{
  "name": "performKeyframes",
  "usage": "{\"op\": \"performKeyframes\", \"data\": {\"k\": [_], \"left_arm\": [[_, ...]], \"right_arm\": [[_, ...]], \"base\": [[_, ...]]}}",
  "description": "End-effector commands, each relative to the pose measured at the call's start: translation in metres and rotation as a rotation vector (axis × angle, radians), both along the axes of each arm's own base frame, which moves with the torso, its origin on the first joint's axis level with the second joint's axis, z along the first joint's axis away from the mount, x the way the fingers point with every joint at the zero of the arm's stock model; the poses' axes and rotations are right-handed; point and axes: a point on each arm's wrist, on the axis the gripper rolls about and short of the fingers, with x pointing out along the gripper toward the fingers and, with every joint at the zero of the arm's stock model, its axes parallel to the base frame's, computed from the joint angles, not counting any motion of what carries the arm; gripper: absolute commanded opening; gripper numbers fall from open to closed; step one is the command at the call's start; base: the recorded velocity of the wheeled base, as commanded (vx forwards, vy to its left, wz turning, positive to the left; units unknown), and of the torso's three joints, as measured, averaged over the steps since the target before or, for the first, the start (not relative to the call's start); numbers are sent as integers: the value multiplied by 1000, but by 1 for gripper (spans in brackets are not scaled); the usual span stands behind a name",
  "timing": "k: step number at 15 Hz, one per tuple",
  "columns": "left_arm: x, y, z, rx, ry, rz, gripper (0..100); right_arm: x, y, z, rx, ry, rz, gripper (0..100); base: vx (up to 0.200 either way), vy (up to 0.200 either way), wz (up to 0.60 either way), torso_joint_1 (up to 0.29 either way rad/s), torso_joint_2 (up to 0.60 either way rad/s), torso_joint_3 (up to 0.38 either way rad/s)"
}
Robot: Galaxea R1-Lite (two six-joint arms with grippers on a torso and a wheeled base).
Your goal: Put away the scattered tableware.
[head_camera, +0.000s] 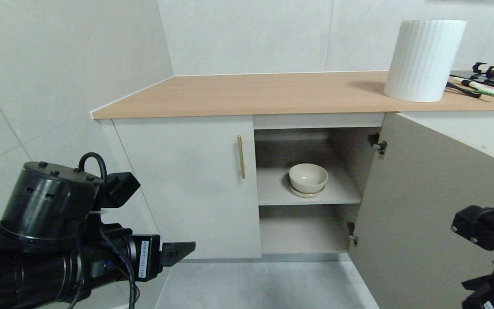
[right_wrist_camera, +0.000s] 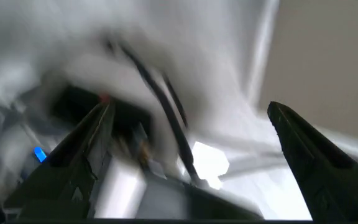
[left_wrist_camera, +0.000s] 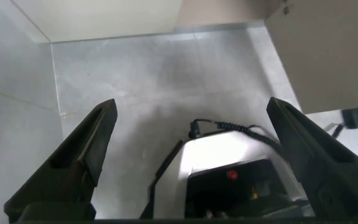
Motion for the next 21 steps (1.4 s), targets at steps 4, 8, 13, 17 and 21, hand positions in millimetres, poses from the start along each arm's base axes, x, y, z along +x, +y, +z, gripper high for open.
{"op": "performKeyframes", "data": {"k": [4, 8, 13, 17, 21], "left_arm": [[0, 0, -1, 3, 5, 0, 100], [0, 0, -1, 3, 5, 0, 100], [0, 0, -1, 2, 5, -1, 100], [0, 0, -1, 1, 6, 0, 100], [0, 0, -1, 1, 6, 0, 100]], "right_arm": [[-31, -22, 19, -46, -6, 78, 100], [-45, -35, 21, -84, -6, 92, 100], [-54, -50, 27, -178, -40, 9, 100], [-55, -62, 36, -225, -61, -122, 100], [-24, -75, 42, -237, -108, -384, 100]], "base": [[0, -200, 0, 4, 1, 1], [0, -50, 0, 1, 2, 2], [0, 0, 0, 0, 0, 0], [0, 0, 0, 0, 0, 0], [0, 0, 0, 0, 0, 0]]}}
